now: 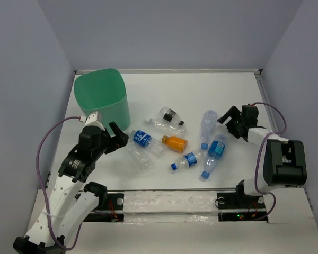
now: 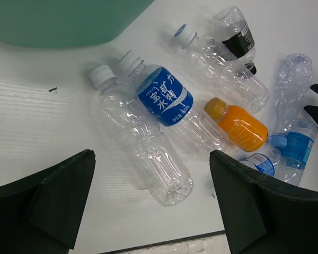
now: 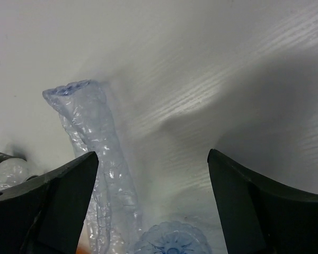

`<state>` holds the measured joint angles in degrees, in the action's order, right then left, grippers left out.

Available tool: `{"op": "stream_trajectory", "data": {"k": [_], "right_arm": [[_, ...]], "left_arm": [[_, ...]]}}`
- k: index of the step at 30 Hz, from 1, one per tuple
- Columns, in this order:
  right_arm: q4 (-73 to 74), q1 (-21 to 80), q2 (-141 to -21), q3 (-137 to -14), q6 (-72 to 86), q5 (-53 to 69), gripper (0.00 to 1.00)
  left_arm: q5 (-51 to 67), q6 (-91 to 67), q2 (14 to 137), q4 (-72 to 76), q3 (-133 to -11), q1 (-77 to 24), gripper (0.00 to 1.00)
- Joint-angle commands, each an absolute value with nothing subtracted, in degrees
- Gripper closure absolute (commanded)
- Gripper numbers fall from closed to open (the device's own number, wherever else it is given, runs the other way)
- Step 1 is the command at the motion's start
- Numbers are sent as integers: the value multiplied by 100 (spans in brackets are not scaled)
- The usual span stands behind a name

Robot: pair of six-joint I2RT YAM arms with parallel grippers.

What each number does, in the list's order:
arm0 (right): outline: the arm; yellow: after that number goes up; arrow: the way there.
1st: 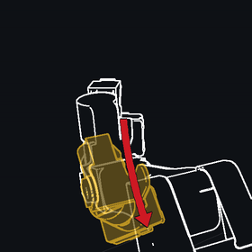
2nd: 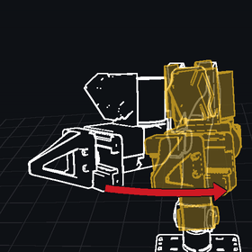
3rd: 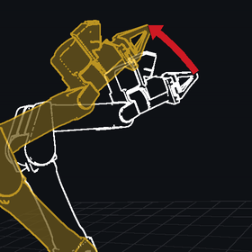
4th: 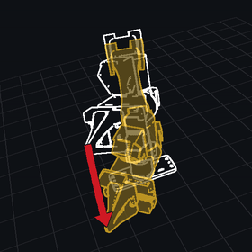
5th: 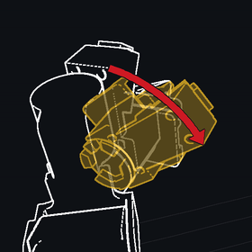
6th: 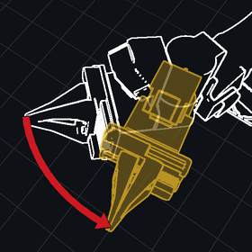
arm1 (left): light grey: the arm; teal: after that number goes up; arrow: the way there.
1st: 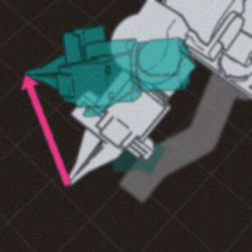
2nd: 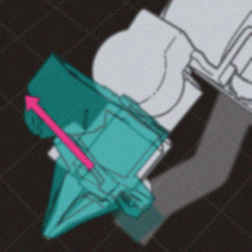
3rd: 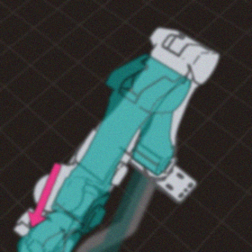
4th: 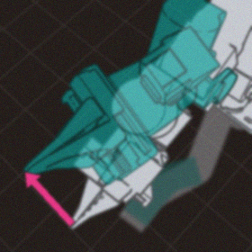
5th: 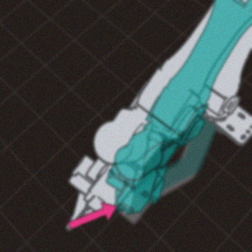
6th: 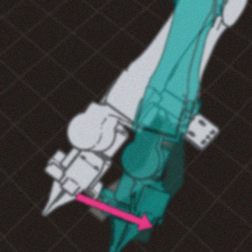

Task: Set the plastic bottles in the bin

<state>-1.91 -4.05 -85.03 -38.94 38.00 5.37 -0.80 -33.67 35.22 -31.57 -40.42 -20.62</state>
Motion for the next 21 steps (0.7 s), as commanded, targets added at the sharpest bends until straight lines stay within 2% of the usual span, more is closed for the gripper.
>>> {"op": "stream_trajectory", "data": {"k": [1, 3, 7, 11, 21], "right_arm": [[-958, -369, -8473, -4060, 3911, 756, 16], [-1019, -369, -8176, -3982, 3929, 651, 18], [-1046, -316, -7884, -3955, 3718, 492, 13], [-854, -72, -8436, -4306, 3122, 1088, 9], [-299, 729, -9527, -5220, 2250, 1107, 9]], "left_arm": [[-237, -3603, 3638, -3252, -4034, -2083, 1], [-228, -3665, 3717, -3296, -3999, -2083, 1], [-141, -3823, 3832, -3156, -3824, -2083, 1], [-166, -3964, 3920, -2945, -3744, -2083, 1], [-26, -4210, 4289, -2619, -3498, -2092, 1]]}}
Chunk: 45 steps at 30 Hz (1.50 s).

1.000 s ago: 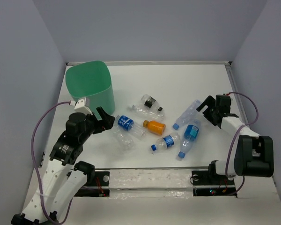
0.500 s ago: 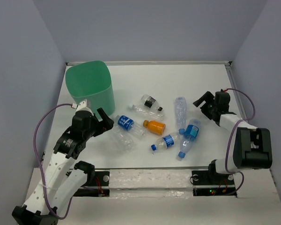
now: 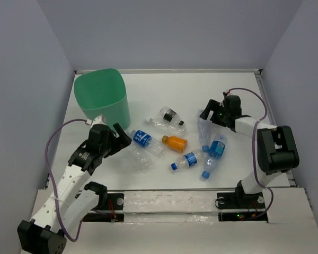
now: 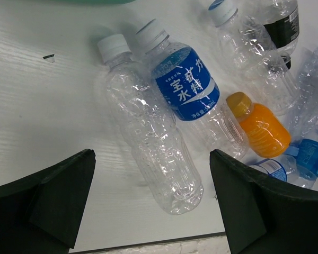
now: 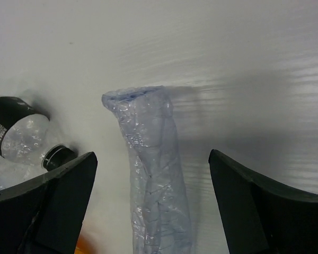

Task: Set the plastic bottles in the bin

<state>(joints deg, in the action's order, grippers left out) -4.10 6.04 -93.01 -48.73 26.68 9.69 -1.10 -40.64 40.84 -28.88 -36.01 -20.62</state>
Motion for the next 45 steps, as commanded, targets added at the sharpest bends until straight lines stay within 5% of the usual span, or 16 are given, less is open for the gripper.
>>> {"op": "stream_trajectory", "data": {"k": [1, 3, 7, 16, 21, 34, 45], "right_arm": [[-299, 729, -9580, -5256, 2241, 1125, 9], [-316, 729, -9694, -5308, 2250, 1116, 12], [-457, 834, -9660, -5291, 2303, 801, 41], [-597, 835, -9141, -5256, 2145, 176, 84], [-896, 835, -8667, -5168, 2189, -139, 98], [-1853, 2247, -7435, -6246, 2074, -229, 100], [-3454, 4253, -9666, -9399, 1083, -281, 100]], "left_arm": [[-26, -4210, 4333, -2619, -3498, -2100, 1], [-26, -4245, 4421, -2576, -3455, -2101, 1], [184, -4350, 4570, -2365, -3279, -2101, 1], [62, -4412, 5070, -1951, -3103, -2188, 1], [-360, -4544, 5264, -1680, -2980, -2329, 1], [-562, -4720, 5581, -835, -2532, -2549, 1], [-545, -4667, 5748, -396, -2373, -2549, 1]]}}
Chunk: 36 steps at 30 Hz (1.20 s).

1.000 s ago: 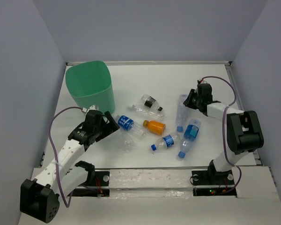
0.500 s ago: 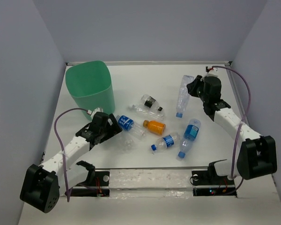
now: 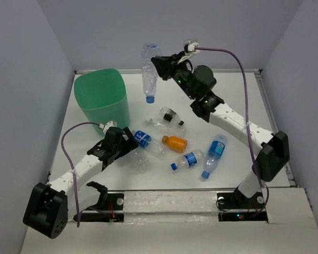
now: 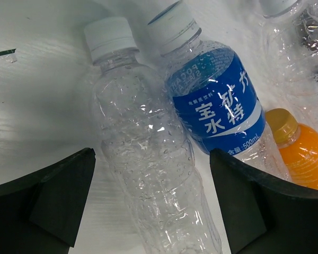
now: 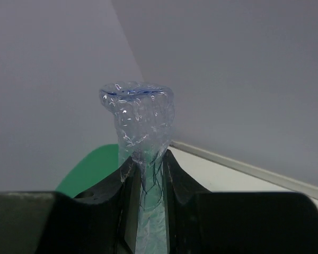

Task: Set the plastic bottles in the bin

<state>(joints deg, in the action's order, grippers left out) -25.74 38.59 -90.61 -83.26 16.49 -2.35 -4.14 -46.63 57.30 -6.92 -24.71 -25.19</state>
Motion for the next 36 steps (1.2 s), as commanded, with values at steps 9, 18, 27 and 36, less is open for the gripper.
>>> {"op": "stream_trajectory", "data": {"k": [9, 18, 27, 36], "right_arm": [[-3867, 4649, -11714, -11670, 958, -246, 100], [-3235, 4860, -13201, -13229, 1028, 201, 100], [-2716, 5062, -12280, -12043, 984, 668, 32], [-2997, 5063, -9795, -8496, 1257, 318, 29]], "left_arm": [[-712, -4649, 5748, -203, -2277, -2558, 2], [-809, -4658, 5757, -167, -2188, -2558, 2], [-1037, -4685, 5669, -193, -2162, -2540, 7], [-1379, -4720, 5774, -106, -2215, -2549, 26]]}}
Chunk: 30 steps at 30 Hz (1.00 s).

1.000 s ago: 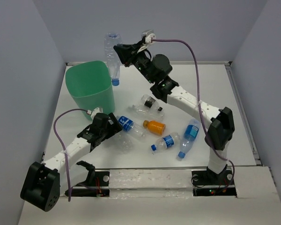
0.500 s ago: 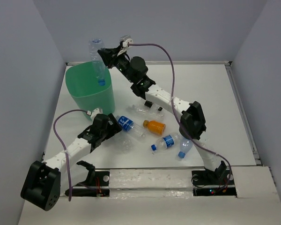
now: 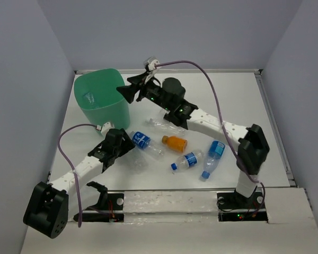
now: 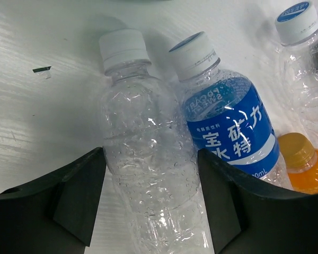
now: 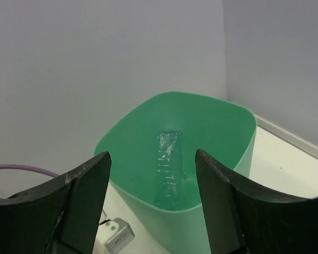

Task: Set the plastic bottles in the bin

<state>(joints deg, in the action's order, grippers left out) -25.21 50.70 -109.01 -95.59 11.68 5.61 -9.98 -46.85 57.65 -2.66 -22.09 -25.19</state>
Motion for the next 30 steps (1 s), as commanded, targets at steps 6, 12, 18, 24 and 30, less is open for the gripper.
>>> {"op": "stream_trajectory", "data": {"k": [6, 12, 18, 24, 30], "right_arm": [[-2594, 5063, -8527, -6682, 1432, -298, 10], [-1874, 5010, -7578, -5248, 1819, -536, 9], [-758, 4782, -6804, -4483, 2267, -1098, 9], [488, 4659, -5855, -3868, 3136, -2327, 5], [2000, 4545, -4941, -3771, 4015, -3723, 0]], "left_arm": [[-1494, -4720, 5906, -193, -2153, -2549, 51], [-1230, -4746, 5231, -1034, -2293, -2601, 68], [-1177, -4746, 3737, -1853, -3083, -2839, 71], [-1344, -4114, 3681, -2443, -5042, -2848, 70], [-2203, -3132, 4559, -1979, -6924, -2856, 69]]}}
